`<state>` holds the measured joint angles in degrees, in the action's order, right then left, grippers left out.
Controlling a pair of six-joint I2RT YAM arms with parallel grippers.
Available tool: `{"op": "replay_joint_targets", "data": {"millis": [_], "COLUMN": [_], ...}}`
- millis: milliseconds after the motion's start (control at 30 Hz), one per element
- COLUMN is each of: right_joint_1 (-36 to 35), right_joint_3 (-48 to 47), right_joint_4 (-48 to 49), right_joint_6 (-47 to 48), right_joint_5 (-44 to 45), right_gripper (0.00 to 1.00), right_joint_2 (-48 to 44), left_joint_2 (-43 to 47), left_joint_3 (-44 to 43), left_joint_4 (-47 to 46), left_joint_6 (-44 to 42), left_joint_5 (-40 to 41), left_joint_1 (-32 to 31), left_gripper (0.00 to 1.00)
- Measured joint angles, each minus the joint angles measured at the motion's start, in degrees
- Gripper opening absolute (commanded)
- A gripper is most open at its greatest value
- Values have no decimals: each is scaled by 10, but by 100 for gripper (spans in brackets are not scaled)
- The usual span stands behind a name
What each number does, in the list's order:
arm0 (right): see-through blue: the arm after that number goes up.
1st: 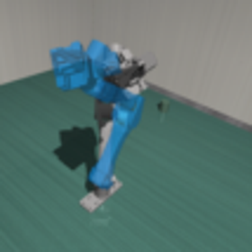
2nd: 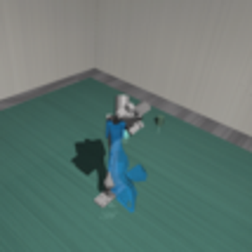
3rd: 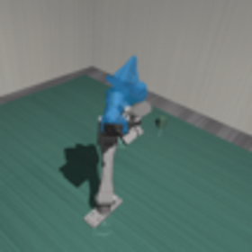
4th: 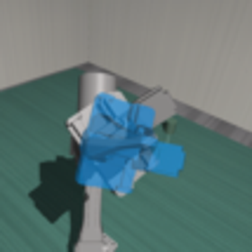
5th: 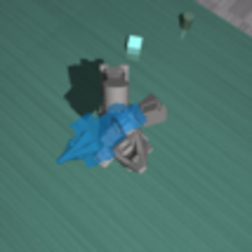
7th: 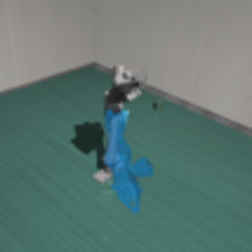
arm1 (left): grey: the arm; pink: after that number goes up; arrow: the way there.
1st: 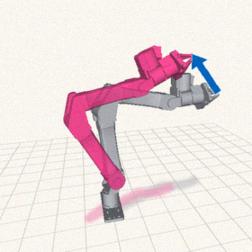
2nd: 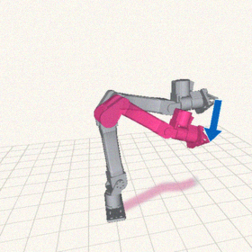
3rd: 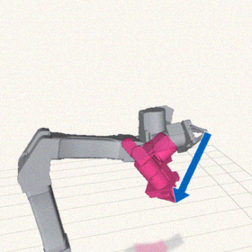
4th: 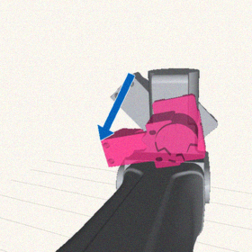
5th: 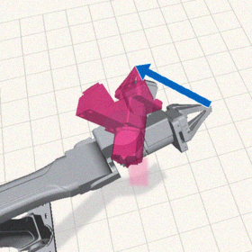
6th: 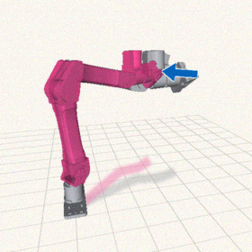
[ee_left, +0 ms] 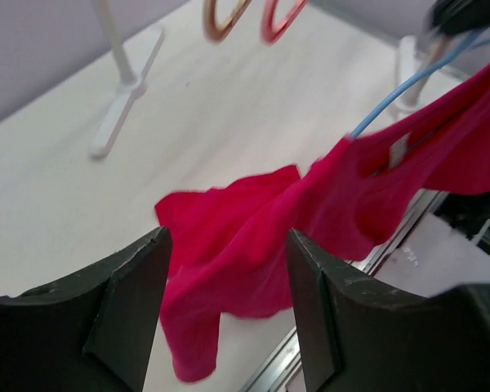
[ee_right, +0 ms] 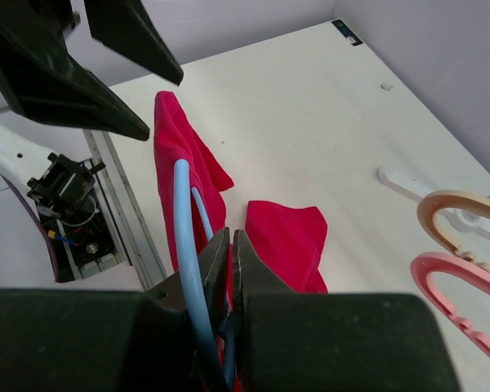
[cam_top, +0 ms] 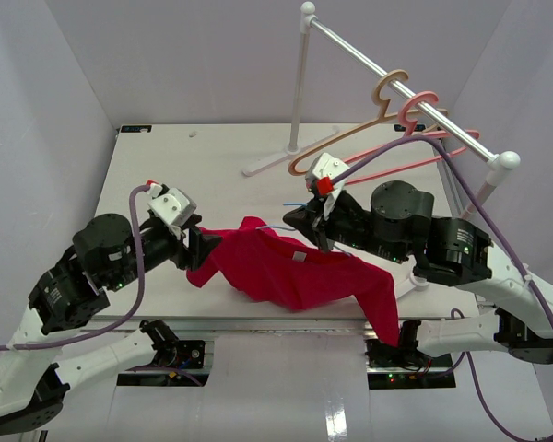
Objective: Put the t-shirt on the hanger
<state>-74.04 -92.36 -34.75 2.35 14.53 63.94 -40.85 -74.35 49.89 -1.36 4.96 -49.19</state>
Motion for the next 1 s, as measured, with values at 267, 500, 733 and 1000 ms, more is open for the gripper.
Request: {"op": "replay_joint_targets", "data": {"millis": [267,500,733,1000], "right_joint_1": [0,0,1,0], "right_joint_3": [13,51,54,78], "right_joint_4": [5,41,63,78], "right_joint_6": [-2,-5,-7,-7], "right_joint_5": [-70,-112,-128,-139], "right_gripper": [8,8,8,21], "right_joint_2": [31,28,28,23], "left_joint_2": [-72,-107,-99,-76], "left_joint_3": [-75,-40,-1,29], "left_joint_4": [-11,-15,-21,-25], "left_joint_6": [-47,-64,-83,-95], "left_joint_5": [-162,-255,-332,-348], "left_joint_1": [0,0,-1,-2], "left_gripper": [66,53,0,0]}}
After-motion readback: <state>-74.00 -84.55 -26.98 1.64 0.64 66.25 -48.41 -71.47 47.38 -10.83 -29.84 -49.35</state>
